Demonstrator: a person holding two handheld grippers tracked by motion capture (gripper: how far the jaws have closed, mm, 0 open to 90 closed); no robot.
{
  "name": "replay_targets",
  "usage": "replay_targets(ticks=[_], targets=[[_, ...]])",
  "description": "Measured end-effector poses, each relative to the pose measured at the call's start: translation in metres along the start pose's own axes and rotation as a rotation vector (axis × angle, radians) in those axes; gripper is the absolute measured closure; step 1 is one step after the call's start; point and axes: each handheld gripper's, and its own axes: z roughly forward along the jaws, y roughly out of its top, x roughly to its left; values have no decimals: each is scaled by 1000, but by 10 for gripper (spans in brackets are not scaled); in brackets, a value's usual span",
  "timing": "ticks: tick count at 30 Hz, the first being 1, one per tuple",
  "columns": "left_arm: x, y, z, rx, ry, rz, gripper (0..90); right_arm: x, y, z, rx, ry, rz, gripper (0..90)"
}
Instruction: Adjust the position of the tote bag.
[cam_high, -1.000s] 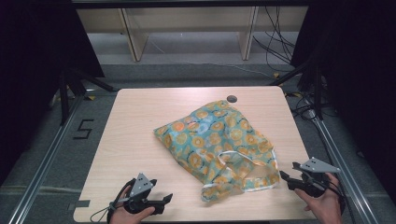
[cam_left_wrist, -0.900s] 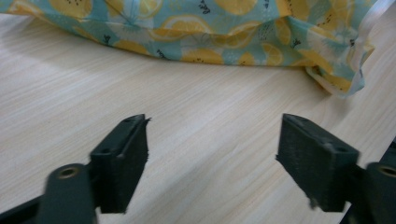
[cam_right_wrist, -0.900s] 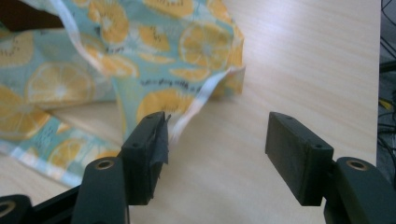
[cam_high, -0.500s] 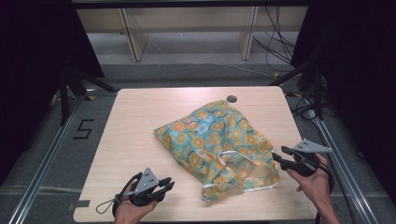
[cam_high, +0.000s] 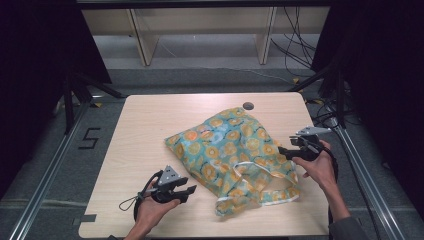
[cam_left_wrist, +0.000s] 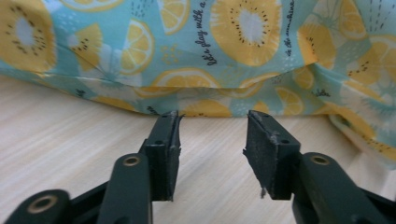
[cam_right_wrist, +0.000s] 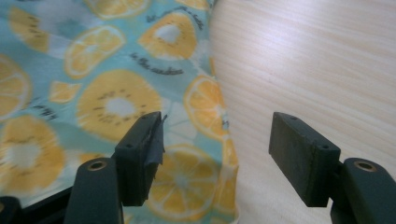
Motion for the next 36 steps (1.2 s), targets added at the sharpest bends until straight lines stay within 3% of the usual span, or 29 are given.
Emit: replay_targets(ticks=[1,2,4,7,9,10,11,12,13,14,15,16,17,18,19,20,21,23,25,26,27,29,30,32,33,34,36], targets=[[-2,0,1,-5,-8,-7,533,-5,0,8,-23,-2,-40,357],[-4,0,2,-14,-6,-24,525,-6,1,13,4,5,-16,352],[-3,1,2,5,-1,1,512,-9,2,22,24,24,-19,328],[0,2,4,18,1,5,492,-12,3,34,53,73,2,316],[0,1,7,-2,7,-42,480,-11,3,42,57,85,28,309],[2,2,5,19,6,-20,480,-12,3,44,79,90,12,317],[3,2,6,15,8,-25,478,-11,2,49,71,88,27,332],[2,1,6,-2,11,-43,471,-10,2,47,131,89,36,365],[3,1,5,8,14,-30,468,-11,0,52,106,94,20,404],[3,1,5,0,13,-37,463,-8,0,53,144,105,55,461],[3,1,5,-8,19,-44,461,-8,-1,54,138,95,32,523],[3,1,4,-6,20,-46,461,-8,-1,54,138,95,32,523],[5,2,3,6,19,-28,459,-9,-1,53,159,98,13,588],[5,1,2,4,19,-27,458,-7,-1,54,164,102,27,655],[5,1,2,1,18,-39,457,-7,-1,53,180,99,5,729],[4,1,1,3,24,-42,457,-6,-4,56,147,86,-11,804],[5,1,0,-1,27,-24,456,-6,-4,55,161,94,-8,845],[6,0,-1,-10,22,-31,456,-8,-5,53,147,91,-35,897],[6,0,-1,-31,22,-51,455,-6,-5,49,141,92,-44,900],[9,0,-4,-6,29,-35,455,-4,-4,45,163,109,-39,900],[9,-1,-4,-10,30,-58,455,-2,-6,45,137,112,-42,900],[12,-2,-5,-22,36,-61,455,4,-10,37,157,133,-40,900],[14,-2,-7,-18,41,-55,454,7,-13,36,134,138,-80,900],[18,-2,-8,-20,44,-64,459,23,-21,23,140,183,-68,900],[19,-2,-8,-37,47,-82,459,23,-21,23,140,183,-68,900],[23,-1,-9,-12,54,-54,482,35,-26,15,146,201,-100,900],[23,0,-6,-29,56,-79,489,40,-29,14,135,208,-110,900]])
